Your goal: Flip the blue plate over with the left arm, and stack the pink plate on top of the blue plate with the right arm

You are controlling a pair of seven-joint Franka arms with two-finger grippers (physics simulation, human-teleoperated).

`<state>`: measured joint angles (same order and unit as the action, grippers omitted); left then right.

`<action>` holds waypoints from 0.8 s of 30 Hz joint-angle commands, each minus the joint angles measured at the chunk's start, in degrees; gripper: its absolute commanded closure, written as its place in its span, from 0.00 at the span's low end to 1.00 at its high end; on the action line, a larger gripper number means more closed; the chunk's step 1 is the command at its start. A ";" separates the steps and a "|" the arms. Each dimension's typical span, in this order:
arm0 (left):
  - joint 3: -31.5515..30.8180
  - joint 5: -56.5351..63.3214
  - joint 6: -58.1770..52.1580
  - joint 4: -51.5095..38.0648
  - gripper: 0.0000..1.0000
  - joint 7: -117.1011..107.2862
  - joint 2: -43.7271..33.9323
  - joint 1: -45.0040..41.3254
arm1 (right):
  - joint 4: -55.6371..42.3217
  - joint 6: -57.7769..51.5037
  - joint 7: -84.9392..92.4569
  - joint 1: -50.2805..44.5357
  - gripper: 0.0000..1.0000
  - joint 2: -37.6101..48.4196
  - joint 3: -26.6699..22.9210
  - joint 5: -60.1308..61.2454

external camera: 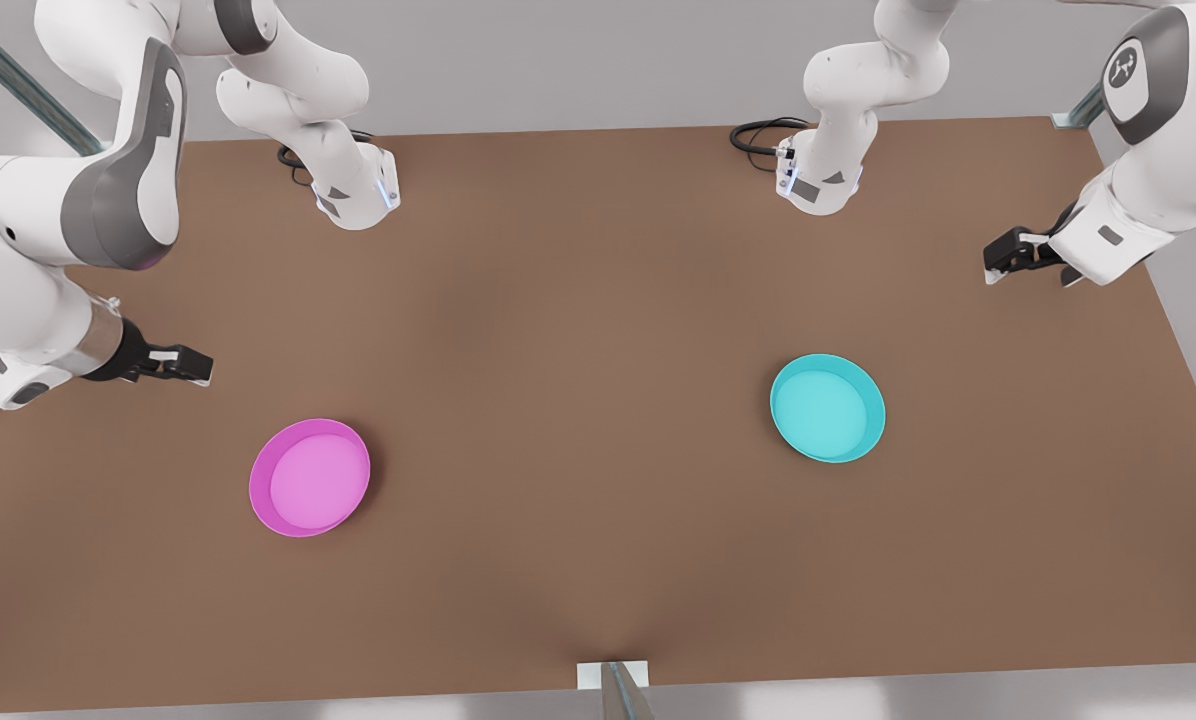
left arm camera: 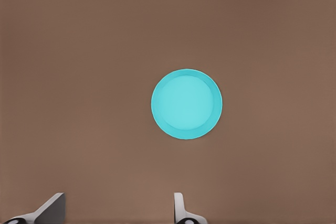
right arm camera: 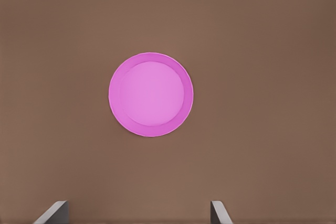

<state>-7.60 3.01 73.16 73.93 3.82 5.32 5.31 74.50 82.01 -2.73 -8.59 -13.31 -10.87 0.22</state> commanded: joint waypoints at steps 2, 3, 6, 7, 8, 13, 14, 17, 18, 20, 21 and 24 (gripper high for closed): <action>-0.05 -0.02 0.23 -0.01 0.00 0.92 0.21 0.23 | -0.06 -0.01 -0.78 -0.02 0.00 0.04 -0.03 0.04; 0.04 -4.91 0.58 -0.01 0.00 2.76 3.10 4.34 | 0.03 -0.01 -0.69 -0.02 0.00 0.04 -0.03 0.04; -0.05 -9.06 7.61 4.56 0.00 16.82 14.18 13.06 | -0.06 2.18 -1.22 -0.20 0.00 -2.68 0.06 2.15; 0.04 -11.62 11.04 4.64 0.00 22.79 17.87 14.99 | -0.06 4.91 -0.87 0.51 0.00 -6.54 0.06 5.57; 0.04 -11.97 14.28 6.22 0.00 27.81 19.11 16.57 | -0.50 8.50 -0.34 0.16 0.00 -12.61 0.06 5.14; 1.62 -14.34 33.01 16.42 0.00 45.04 20.34 18.95 | 0.12 13.96 -1.22 0.07 0.00 -18.68 0.15 5.58; 2.85 -17.59 37.66 20.63 0.00 46.62 20.08 18.86 | 0.12 14.22 -0.43 0.42 0.00 -19.30 0.23 5.58; 3.38 -25.59 53.58 34.17 0.00 54.97 19.37 18.86 | 3.72 18.80 8.35 3.58 0.00 -19.48 0.23 5.93; 3.38 -26.38 55.51 35.58 0.00 55.85 19.55 18.86 | 3.72 18.80 11.08 4.90 0.00 -20.00 0.23 6.02; 3.38 -27.09 56.83 36.37 0.00 55.85 20.34 18.77 | 3.81 18.71 12.49 6.75 0.00 -20.09 0.32 7.16; 3.29 -27.26 56.92 36.37 0.00 55.85 21.48 18.51 | 3.81 18.71 13.54 7.01 0.00 -20.53 0.23 7.25; 3.38 -33.59 56.92 38.13 0.00 54.63 21.75 15.88 | 3.81 18.80 13.90 7.19 0.00 -21.67 0.23 9.09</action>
<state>-4.21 -25.90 122.79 111.71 36.32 27.20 21.81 78.32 99.02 1.84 -1.40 -35.00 -10.61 8.02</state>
